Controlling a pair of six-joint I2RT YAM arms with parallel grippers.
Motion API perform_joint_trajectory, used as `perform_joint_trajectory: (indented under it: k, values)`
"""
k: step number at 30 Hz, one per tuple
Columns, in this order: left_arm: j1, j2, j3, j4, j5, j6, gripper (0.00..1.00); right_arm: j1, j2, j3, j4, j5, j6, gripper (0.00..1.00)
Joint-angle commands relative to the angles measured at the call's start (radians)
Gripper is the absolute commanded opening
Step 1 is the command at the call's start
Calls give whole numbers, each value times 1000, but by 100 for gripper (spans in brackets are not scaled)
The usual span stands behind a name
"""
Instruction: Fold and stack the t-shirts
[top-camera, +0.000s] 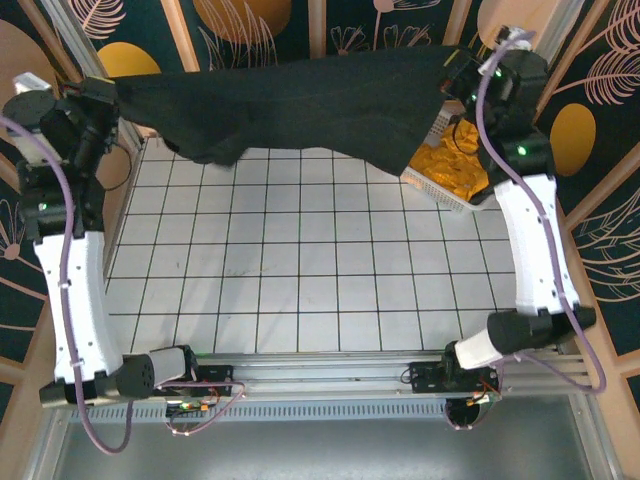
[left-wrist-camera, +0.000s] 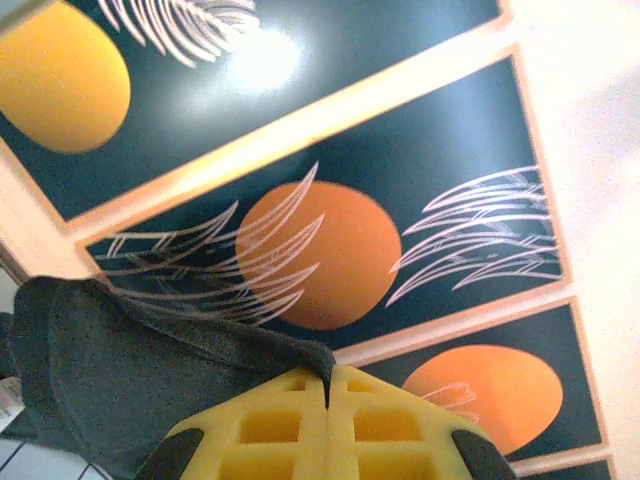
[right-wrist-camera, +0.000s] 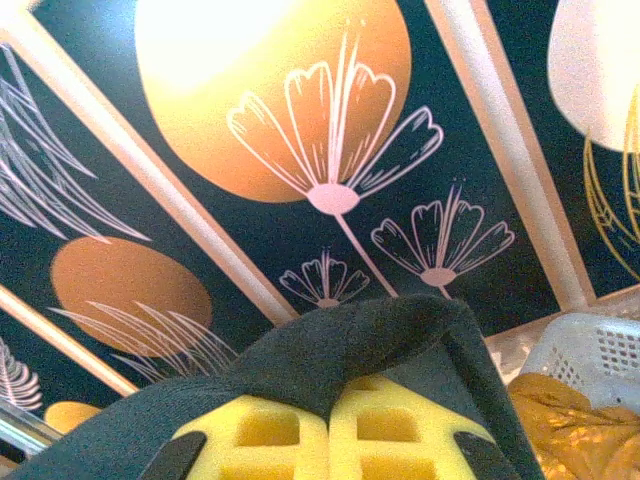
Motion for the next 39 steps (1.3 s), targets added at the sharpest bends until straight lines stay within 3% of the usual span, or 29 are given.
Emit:
perform_joint_trajectory:
  k: [1,6,14,19,24,27,30,34,39]
  values:
    - [6,-65,79,-31,-165,6,0,-26,-136,-63,116,15,31,0]
    - [6,-38,135,-63,-193,41,0,-40,-151,-86,128,-50,53,0]
    - [9,119,102,-39,-139,80,0,-37,77,-11,180,-276,121,0]
    - [55,275,179,0,-42,110,0,-12,288,168,185,-372,119,0]
    - [132,442,396,18,95,95,0,-10,516,525,66,-390,134,0]
    - [164,519,559,-13,142,92,0,-16,581,671,18,-373,140,0]
    - [191,513,617,-24,168,69,0,-31,562,650,8,-352,140,0]
    - [192,345,438,-63,132,65,0,-46,425,421,17,-321,104,0]
    - [191,-24,-157,-72,5,24,0,-52,181,-42,46,-278,75,0]
